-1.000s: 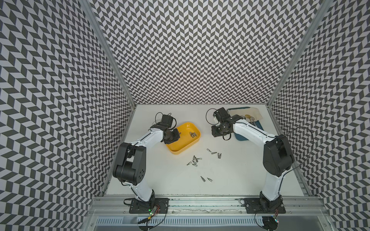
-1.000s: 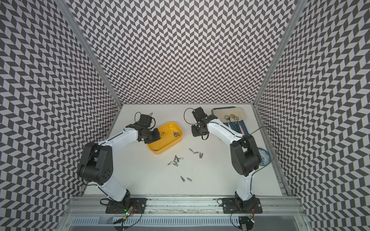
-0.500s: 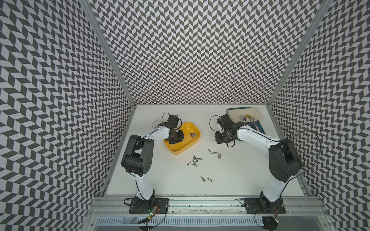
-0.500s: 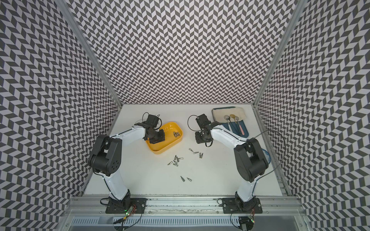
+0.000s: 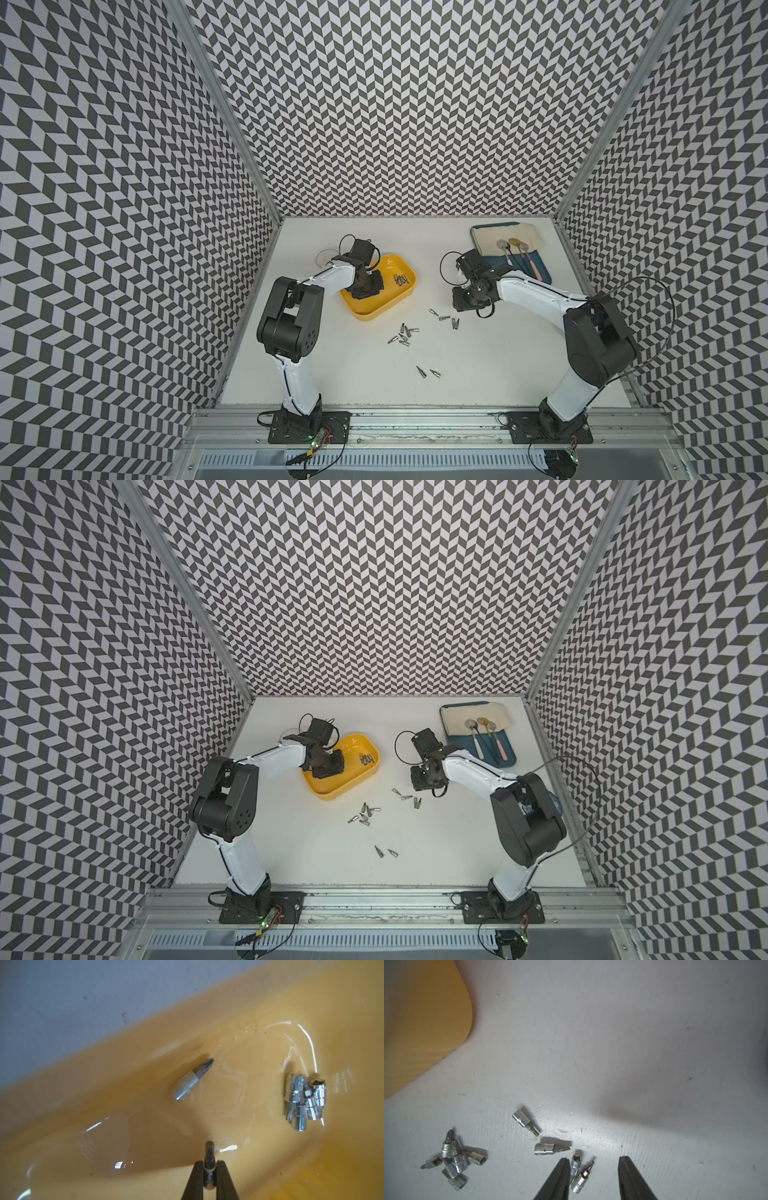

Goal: Put the bit on the desktop into the storage box
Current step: Place the screwdriver bit in the storage box.

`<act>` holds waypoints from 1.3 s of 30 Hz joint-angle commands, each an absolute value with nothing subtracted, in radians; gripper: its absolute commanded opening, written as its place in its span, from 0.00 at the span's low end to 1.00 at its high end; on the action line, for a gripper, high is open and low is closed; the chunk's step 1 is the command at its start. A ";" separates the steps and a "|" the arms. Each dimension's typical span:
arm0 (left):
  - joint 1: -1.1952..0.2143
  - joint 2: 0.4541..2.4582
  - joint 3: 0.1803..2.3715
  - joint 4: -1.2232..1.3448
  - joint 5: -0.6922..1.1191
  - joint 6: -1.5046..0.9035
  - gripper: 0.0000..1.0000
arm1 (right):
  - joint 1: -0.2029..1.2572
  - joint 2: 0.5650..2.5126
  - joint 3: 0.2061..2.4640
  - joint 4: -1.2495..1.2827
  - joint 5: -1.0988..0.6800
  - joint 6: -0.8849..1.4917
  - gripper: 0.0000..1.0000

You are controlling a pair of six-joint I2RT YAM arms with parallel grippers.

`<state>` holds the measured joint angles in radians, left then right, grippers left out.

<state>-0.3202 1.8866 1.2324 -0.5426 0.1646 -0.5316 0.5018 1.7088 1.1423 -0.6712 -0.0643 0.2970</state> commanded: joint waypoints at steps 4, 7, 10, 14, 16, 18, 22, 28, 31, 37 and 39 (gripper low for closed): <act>-0.325 1.921 1.274 -0.536 0.149 -0.514 0.00 | 0.513 1.661 1.125 -0.647 -0.073 0.295 0.43; -0.327 1.928 1.278 -0.537 0.151 -0.514 0.01 | 0.518 1.660 1.112 -0.653 -0.071 0.298 0.43; -0.328 1.930 1.278 -0.536 0.150 -0.514 0.07 | 0.530 1.657 1.092 -0.657 -0.067 0.306 0.43; -0.331 1.922 1.278 -0.537 0.150 -0.516 0.15 | 0.551 1.652 1.066 -0.656 -0.056 0.314 0.43; -0.331 1.915 1.278 -0.540 0.146 -0.518 0.17 | 0.559 1.647 1.058 -0.657 -0.047 0.319 0.43; -0.333 1.904 1.281 -0.540 0.146 -0.519 0.21 | 0.566 1.640 1.052 -0.660 -0.045 0.321 0.43; -0.336 1.888 1.296 -0.552 0.143 -0.519 0.25 | 0.574 1.631 1.039 -0.663 -0.041 0.328 0.43; -0.336 1.861 1.327 -0.579 0.139 -0.517 0.26 | 0.586 1.628 1.016 -0.654 -0.046 0.336 0.42; -0.336 1.833 1.343 -0.593 0.134 -0.517 0.26 | 0.586 1.643 1.007 -0.644 -0.047 0.337 0.42; -0.336 1.777 1.370 -0.625 0.135 -0.517 0.26 | 0.588 1.651 0.982 -0.610 -0.040 0.344 0.42; -0.336 1.763 1.376 -0.633 0.135 -0.518 0.26 | 0.588 1.654 0.978 -0.605 -0.043 0.344 0.41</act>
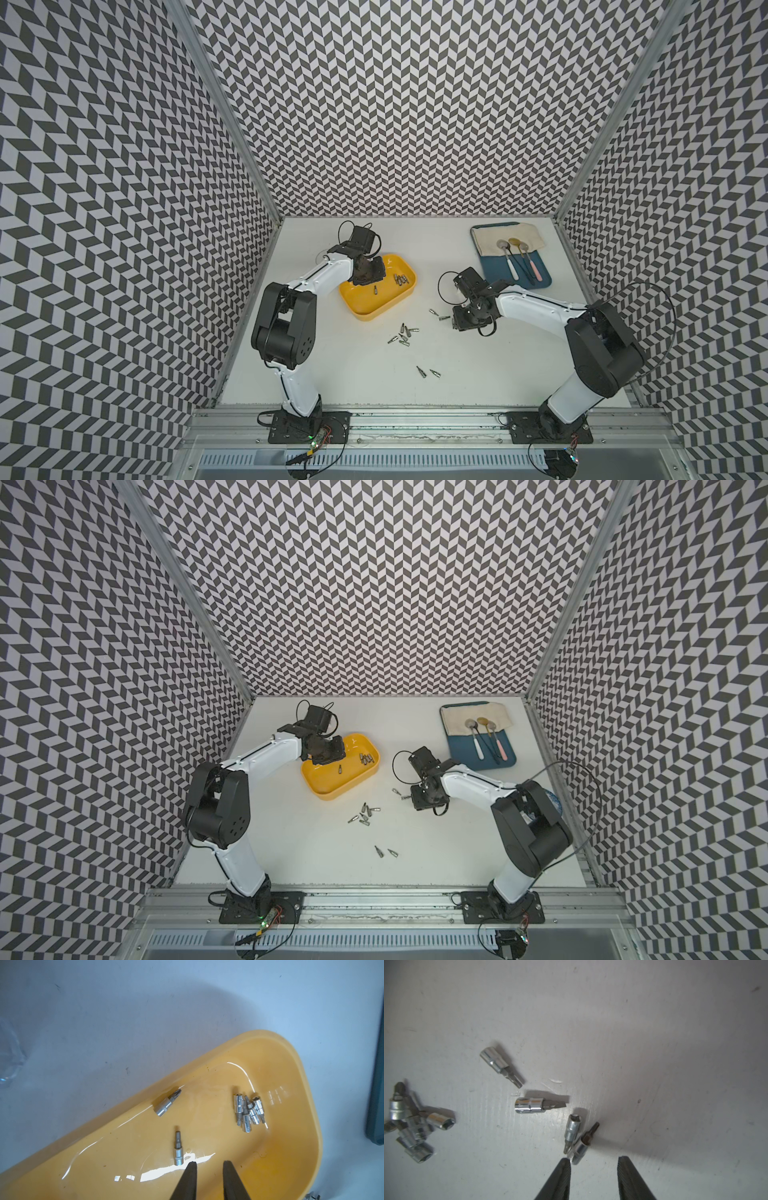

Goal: Put the bit on the desktop into the storage box
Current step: Place the screwdriver bit in the storage box, then pick up the screwdriver bit from the center of the board.

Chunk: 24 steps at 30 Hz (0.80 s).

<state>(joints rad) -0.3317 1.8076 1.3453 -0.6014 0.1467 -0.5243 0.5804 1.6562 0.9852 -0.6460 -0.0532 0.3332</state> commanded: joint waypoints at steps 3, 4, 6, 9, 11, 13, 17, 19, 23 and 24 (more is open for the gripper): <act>-0.336 1.751 1.381 -0.643 0.131 -0.518 0.27 | 0.588 1.660 0.974 -0.597 -0.047 0.345 0.41; -0.336 1.748 1.381 -0.644 0.130 -0.517 0.26 | 0.589 1.661 0.974 -0.594 -0.047 0.345 0.41; -0.336 1.743 1.381 -0.648 0.129 -0.516 0.26 | 0.589 1.666 0.974 -0.593 -0.049 0.345 0.41; -0.336 1.734 1.378 -0.649 0.133 -0.516 0.26 | 0.589 1.674 0.974 -0.588 -0.049 0.345 0.41; -0.337 1.725 1.377 -0.650 0.134 -0.515 0.27 | 0.589 1.680 0.974 -0.583 -0.053 0.345 0.41; -0.337 1.717 1.373 -0.652 0.133 -0.515 0.26 | 0.589 1.685 0.976 -0.580 -0.055 0.345 0.40; -0.337 1.703 1.363 -0.653 0.131 -0.516 0.27 | 0.589 1.696 0.978 -0.577 -0.052 0.344 0.40; -0.337 1.698 1.356 -0.653 0.130 -0.516 0.26 | 0.591 1.701 0.979 -0.577 -0.050 0.344 0.40; -0.339 1.690 1.353 -0.655 0.132 -0.515 0.26 | 0.591 1.704 0.978 -0.583 -0.040 0.344 0.40; -0.339 1.688 1.353 -0.656 0.131 -0.516 0.27 | 0.592 1.706 0.977 -0.584 -0.040 0.343 0.40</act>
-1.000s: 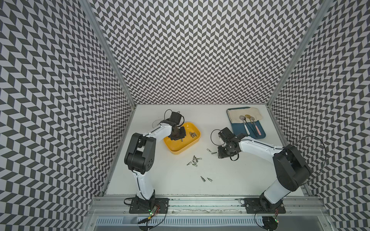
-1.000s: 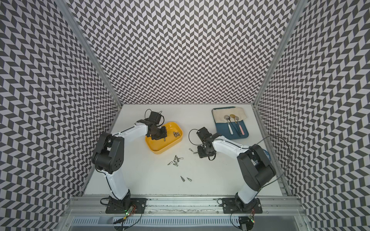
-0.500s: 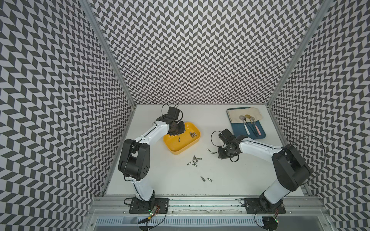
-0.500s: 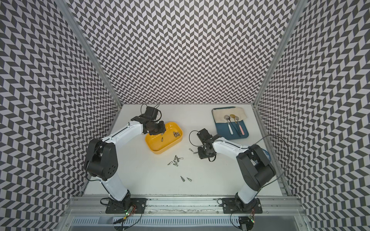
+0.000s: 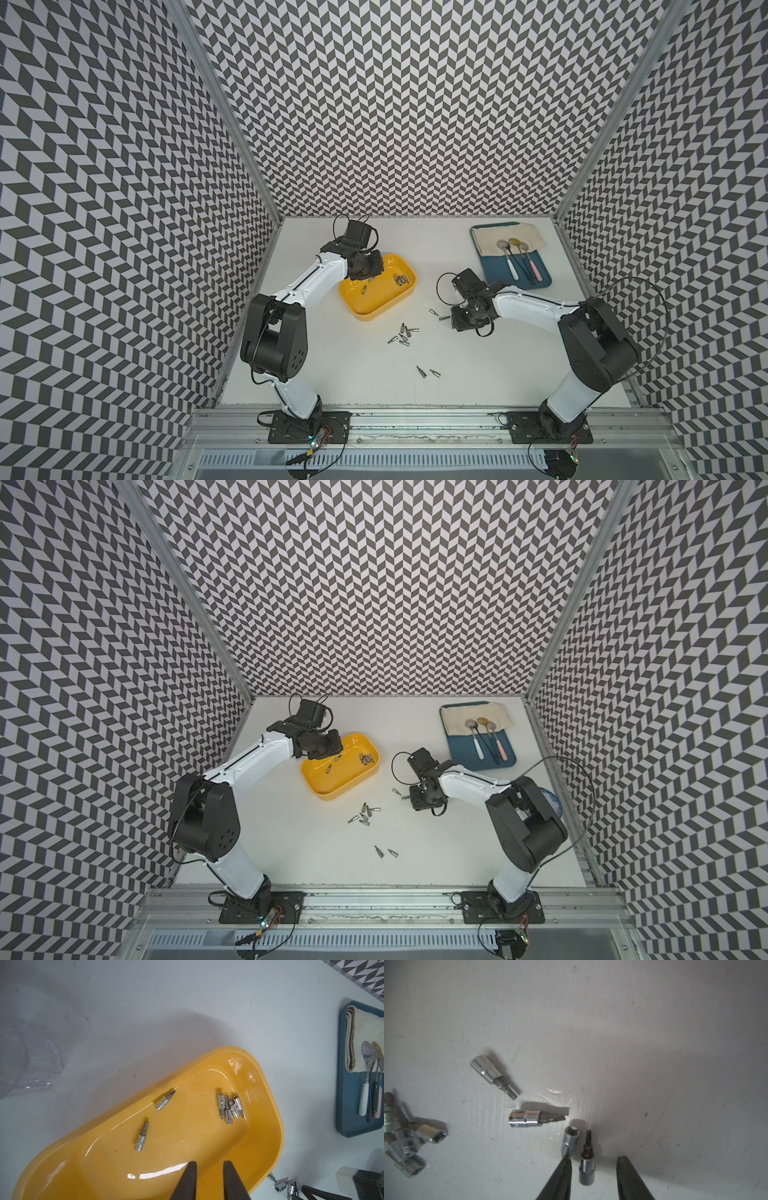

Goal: Put the bit on the desktop into the storage box
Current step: Pick up the screwdriver bit from the center of the board.

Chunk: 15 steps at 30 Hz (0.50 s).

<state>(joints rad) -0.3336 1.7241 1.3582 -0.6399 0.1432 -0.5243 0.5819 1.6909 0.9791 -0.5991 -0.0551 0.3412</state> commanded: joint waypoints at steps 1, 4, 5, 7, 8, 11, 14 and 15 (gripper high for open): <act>-0.341 1.683 1.354 -0.658 0.130 -0.517 0.27 | 0.592 1.706 0.976 -0.584 -0.039 0.341 0.39; -0.347 1.671 1.357 -0.666 0.128 -0.516 0.26 | 0.592 1.710 0.974 -0.586 -0.034 0.337 0.37; -0.351 1.666 1.358 -0.668 0.128 -0.516 0.27 | 0.592 1.712 0.973 -0.587 -0.033 0.336 0.36; -0.361 1.655 1.358 -0.674 0.126 -0.516 0.27 | 0.592 1.713 0.971 -0.589 -0.030 0.334 0.34; -0.368 1.648 1.358 -0.678 0.123 -0.516 0.27 | 0.592 1.715 0.972 -0.591 -0.027 0.334 0.33; -0.391 1.623 1.348 -0.688 0.117 -0.523 0.27 | 0.594 1.720 0.970 -0.594 -0.020 0.333 0.30; -0.422 1.588 1.321 -0.693 0.114 -0.533 0.28 | 0.594 1.726 0.968 -0.594 -0.012 0.330 0.27; -0.432 1.572 1.307 -0.693 0.114 -0.537 0.28 | 0.594 1.729 0.968 -0.594 -0.011 0.330 0.26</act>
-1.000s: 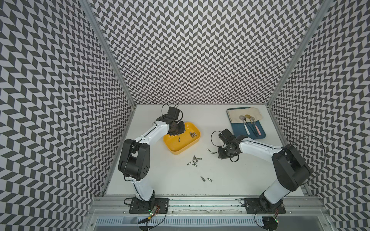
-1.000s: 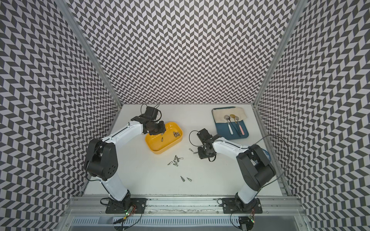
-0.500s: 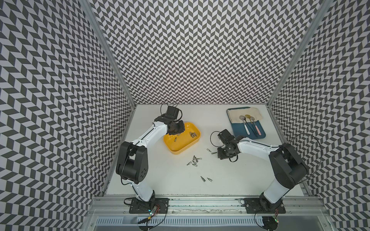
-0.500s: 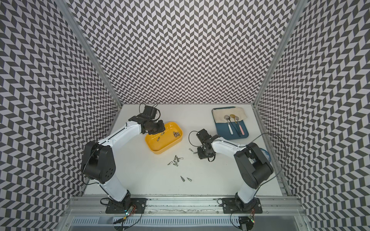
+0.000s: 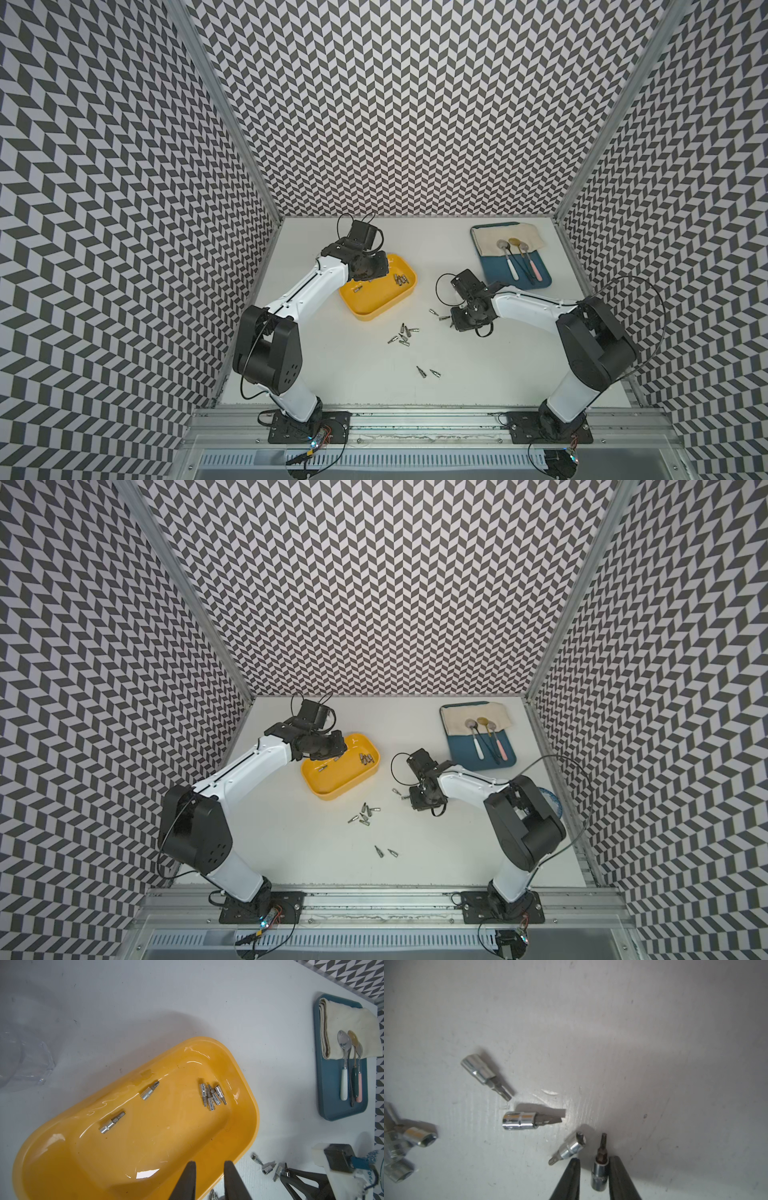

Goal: Put the bit on the desktop into the storage box
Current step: Pick up the screwdriver bit from the center of the board.

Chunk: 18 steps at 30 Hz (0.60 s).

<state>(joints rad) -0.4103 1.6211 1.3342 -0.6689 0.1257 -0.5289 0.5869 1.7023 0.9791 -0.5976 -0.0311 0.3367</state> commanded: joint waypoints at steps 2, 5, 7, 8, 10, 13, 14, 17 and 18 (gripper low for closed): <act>-0.457 1.541 1.281 -0.697 0.112 -0.540 0.30 | 0.594 1.734 0.968 -0.594 -0.007 0.328 0.24; -0.499 1.491 1.226 -0.710 0.100 -0.542 0.31 | 0.594 1.738 0.968 -0.591 -0.003 0.327 0.20; -0.526 1.455 1.174 -0.715 0.092 -0.552 0.32 | 0.594 1.742 0.971 -0.591 -0.003 0.327 0.18; -0.536 1.441 1.152 -0.719 0.093 -0.560 0.33 | 0.594 1.743 0.974 -0.591 -0.003 0.327 0.17; -0.568 1.409 1.107 -0.725 0.089 -0.574 0.34 | 0.594 1.746 0.978 -0.592 -0.004 0.327 0.14; -0.616 1.372 1.058 -0.729 0.076 -0.602 0.36 | 0.594 1.747 0.987 -0.595 -0.001 0.325 0.10; -0.630 1.365 1.047 -0.727 0.074 -0.611 0.36 | 0.594 1.747 0.991 -0.598 0.000 0.325 0.08; -0.674 1.368 1.025 -0.707 0.073 -0.634 0.36 | 0.593 1.750 1.010 -0.607 0.006 0.325 0.02; -0.689 1.373 1.022 -0.697 0.073 -0.635 0.38 | 0.591 1.749 1.016 -0.611 0.007 0.325 0.00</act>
<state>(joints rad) -0.6609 1.3834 1.0317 -0.7155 0.0906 -0.6048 0.5869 1.7195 1.0004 -0.6075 -0.0120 0.3317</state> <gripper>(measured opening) 0.373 0.134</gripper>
